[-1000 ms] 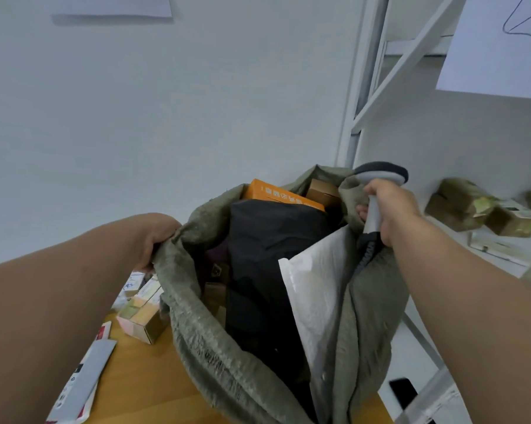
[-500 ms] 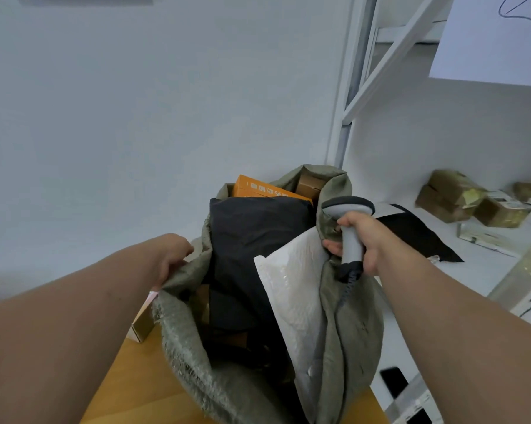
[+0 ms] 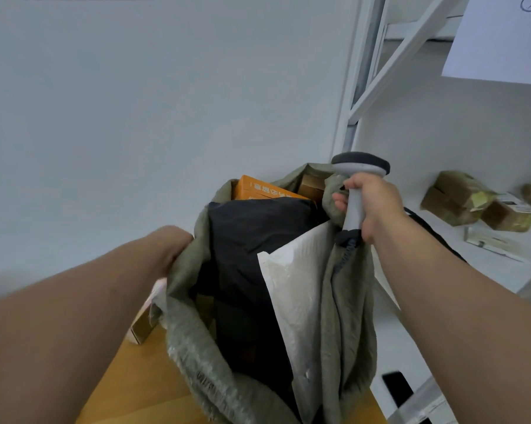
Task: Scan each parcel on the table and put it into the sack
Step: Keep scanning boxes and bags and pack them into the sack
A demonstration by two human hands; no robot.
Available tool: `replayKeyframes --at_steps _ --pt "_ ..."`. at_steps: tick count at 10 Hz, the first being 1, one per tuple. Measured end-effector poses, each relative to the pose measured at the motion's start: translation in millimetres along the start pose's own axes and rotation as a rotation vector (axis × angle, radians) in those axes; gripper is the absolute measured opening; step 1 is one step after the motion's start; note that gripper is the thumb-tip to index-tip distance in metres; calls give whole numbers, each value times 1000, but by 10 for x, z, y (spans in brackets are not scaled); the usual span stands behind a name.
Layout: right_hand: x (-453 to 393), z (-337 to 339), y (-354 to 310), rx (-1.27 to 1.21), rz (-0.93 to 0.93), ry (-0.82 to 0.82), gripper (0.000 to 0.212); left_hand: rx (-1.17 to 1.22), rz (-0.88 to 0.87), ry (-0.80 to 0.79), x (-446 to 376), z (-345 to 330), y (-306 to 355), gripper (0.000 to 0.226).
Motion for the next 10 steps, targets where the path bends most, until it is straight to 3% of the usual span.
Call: replayKeyframes --at_steps 1,3,4,5,6,7,8,9,10 --pt "36 -39 -213 -57 61 -10 19 715 367 -279 86 458 34 29" --pt "96 -68 -698 -85 178 19 27 860 112 -53 -188 1147 325 30" --pt "146 -27 -892 -119 241 28 26 1053 129 -50 -178 1366 397 22" --pt "238 -33 -1072 -115 350 10 6 1064 122 -16 -99 1467 376 21" --pt "284 -120 -1100 -30 379 -16 10 777 57 -231 157 1148 453 28" --pt "269 -103 -943 62 275 5 47 779 91 -369 312 909 458 26" --pt "247 12 -961 100 320 75 15 1098 258 -75 -62 1211 104 24" --pt "223 57 -1122 53 439 147 18 1335 441 -2 -195 1252 -115 15" --pt "257 -117 -1194 114 439 80 15 1191 270 -213 25 1182 308 17"
Point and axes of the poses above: each hand's wrist, its own x-axis away from the middle knuckle, its own z-axis out of the back of the hand, y = z × x, the point moved 5 cm from there along -x, towards the middle knuckle, and after that the axes turned 1 degree about z, right-handed, at the moved point
